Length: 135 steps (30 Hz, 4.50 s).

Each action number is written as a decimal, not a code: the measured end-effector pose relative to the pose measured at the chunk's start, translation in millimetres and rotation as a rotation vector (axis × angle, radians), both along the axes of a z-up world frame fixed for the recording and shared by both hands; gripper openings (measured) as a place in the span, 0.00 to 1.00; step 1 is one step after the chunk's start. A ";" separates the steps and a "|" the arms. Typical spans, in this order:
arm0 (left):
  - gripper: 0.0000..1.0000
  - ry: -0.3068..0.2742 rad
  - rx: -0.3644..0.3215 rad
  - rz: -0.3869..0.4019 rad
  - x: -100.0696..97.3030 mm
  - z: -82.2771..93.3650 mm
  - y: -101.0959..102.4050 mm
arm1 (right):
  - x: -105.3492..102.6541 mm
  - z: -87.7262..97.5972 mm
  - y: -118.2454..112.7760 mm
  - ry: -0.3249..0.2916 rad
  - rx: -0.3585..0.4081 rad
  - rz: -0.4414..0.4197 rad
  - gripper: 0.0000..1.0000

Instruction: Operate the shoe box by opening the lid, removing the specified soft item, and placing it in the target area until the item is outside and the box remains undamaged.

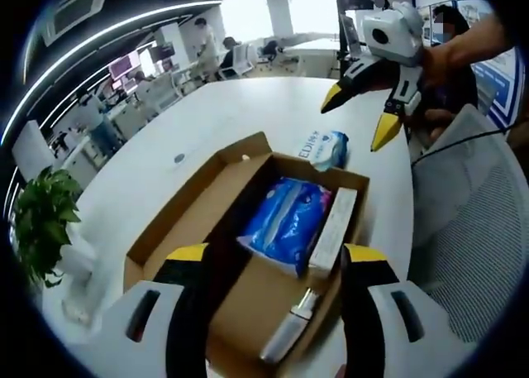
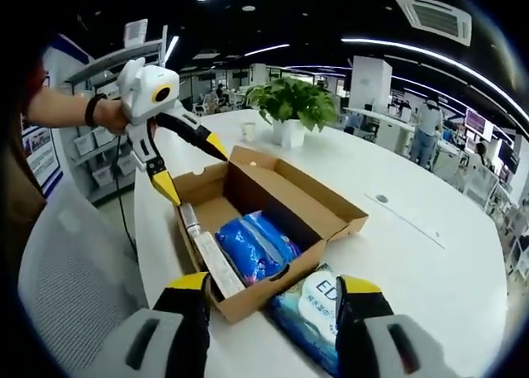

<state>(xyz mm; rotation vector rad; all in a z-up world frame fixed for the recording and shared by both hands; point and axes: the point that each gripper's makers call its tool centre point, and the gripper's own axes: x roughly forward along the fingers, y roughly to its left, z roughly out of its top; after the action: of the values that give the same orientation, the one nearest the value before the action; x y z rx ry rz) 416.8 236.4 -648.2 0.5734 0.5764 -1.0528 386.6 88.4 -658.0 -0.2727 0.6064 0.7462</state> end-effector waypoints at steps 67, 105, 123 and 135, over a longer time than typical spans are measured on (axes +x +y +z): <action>0.65 0.047 0.271 -0.364 32.2 -109.2 -61.1 | 55.1 -107.5 69.3 0.168 -0.443 0.475 0.62; 0.64 0.060 0.252 -0.448 8.3 -127.5 -39.4 | 33.7 -116.7 93.0 0.144 -0.499 0.597 0.57; 0.67 0.086 0.137 -0.415 6.9 -131.3 -43.6 | 36.9 -136.5 96.6 0.182 -0.513 0.626 0.65; 0.54 0.112 0.173 -0.376 4.5 -127.6 -45.1 | 29.7 -131.0 99.7 0.160 -0.492 0.660 0.47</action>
<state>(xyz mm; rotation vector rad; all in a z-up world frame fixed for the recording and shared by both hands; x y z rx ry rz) 421.3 191.3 -775.8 0.7986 0.6785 -1.4044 416.4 188.2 -788.9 -0.9020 0.8625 1.2545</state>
